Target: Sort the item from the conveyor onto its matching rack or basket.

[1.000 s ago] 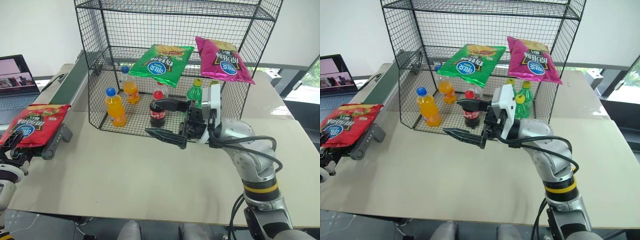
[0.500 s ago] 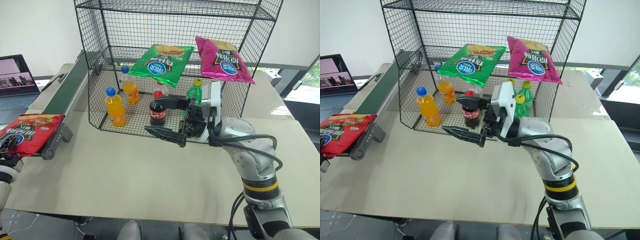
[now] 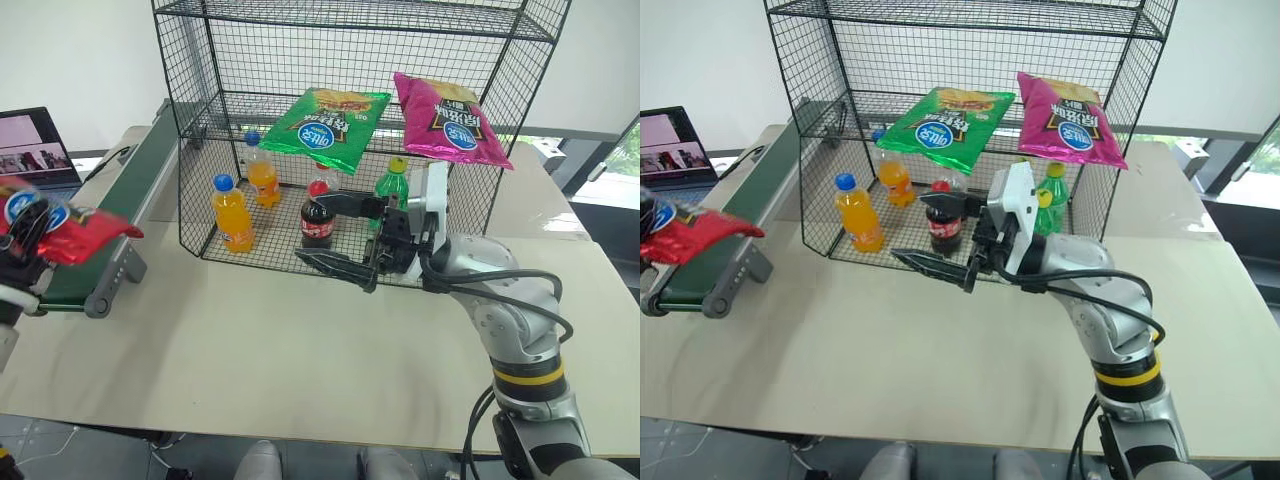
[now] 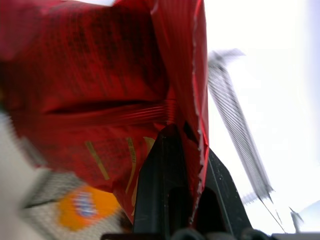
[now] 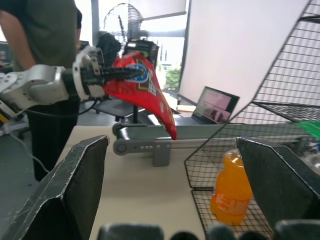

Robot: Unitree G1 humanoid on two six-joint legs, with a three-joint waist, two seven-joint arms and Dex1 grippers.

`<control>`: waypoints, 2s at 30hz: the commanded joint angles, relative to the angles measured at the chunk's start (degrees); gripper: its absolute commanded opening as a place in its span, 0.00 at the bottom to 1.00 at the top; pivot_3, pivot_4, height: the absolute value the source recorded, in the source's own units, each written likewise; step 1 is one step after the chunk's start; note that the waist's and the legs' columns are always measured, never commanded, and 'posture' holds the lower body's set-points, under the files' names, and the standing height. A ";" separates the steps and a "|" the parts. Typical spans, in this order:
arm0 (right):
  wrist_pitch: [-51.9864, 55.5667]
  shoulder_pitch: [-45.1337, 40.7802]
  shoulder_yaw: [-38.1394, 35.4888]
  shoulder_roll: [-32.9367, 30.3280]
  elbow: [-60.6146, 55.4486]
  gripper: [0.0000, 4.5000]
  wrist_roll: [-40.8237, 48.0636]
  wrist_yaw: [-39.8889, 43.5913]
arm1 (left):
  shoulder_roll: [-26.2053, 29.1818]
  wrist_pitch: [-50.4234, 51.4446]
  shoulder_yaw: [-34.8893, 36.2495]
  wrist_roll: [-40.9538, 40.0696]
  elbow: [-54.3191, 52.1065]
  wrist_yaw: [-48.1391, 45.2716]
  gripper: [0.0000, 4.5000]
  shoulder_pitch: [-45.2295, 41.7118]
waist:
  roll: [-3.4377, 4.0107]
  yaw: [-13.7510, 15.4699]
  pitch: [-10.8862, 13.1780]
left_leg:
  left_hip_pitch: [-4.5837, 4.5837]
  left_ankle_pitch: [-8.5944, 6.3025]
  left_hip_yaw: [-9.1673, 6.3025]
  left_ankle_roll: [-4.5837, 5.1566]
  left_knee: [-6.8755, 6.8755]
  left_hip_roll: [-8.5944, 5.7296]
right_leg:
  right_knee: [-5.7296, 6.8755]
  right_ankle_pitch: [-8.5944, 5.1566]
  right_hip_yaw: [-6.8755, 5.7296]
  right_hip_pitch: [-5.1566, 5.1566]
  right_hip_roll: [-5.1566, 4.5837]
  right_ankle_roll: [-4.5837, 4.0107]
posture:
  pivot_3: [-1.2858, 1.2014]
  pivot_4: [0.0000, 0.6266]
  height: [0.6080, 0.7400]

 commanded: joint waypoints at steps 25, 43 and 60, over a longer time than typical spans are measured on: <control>0.04 3.03 -4.26 -1.06 -11.79 1.00 -2.60 -18.15 | -10.63 -9.42 -23.64 30.85 38.76 -25.45 0.01 -51.28 | 0.05 -0.14 0.01 | -0.06 0.14 -0.01 -0.15 -0.01 -0.02 | -0.09 0.01 -0.01 -0.01 0.03 0.00 | 0.52 0.24 1.00; -0.28 2.87 -2.78 -1.71 -10.44 1.00 -7.22 -22.07 | -27.98 -16.90 -20.54 39.98 22.95 -1.51 0.01 -44.65 | 0.00 0.62 0.03 | -0.17 0.14 -0.09 -0.15 0.15 -0.05 | -0.05 0.05 -0.02 0.05 0.02 0.07 | 0.52 0.24 1.00; -0.17 2.98 -2.95 -0.49 -11.04 1.00 -9.46 -22.30 | -31.05 -22.87 -17.63 46.69 35.48 1.68 0.01 -53.76 | 0.00 0.17 0.04 | -0.17 0.17 -0.13 -0.16 0.11 -0.09 | -0.10 0.05 -0.02 0.06 0.01 0.08 | 0.52 0.24 1.00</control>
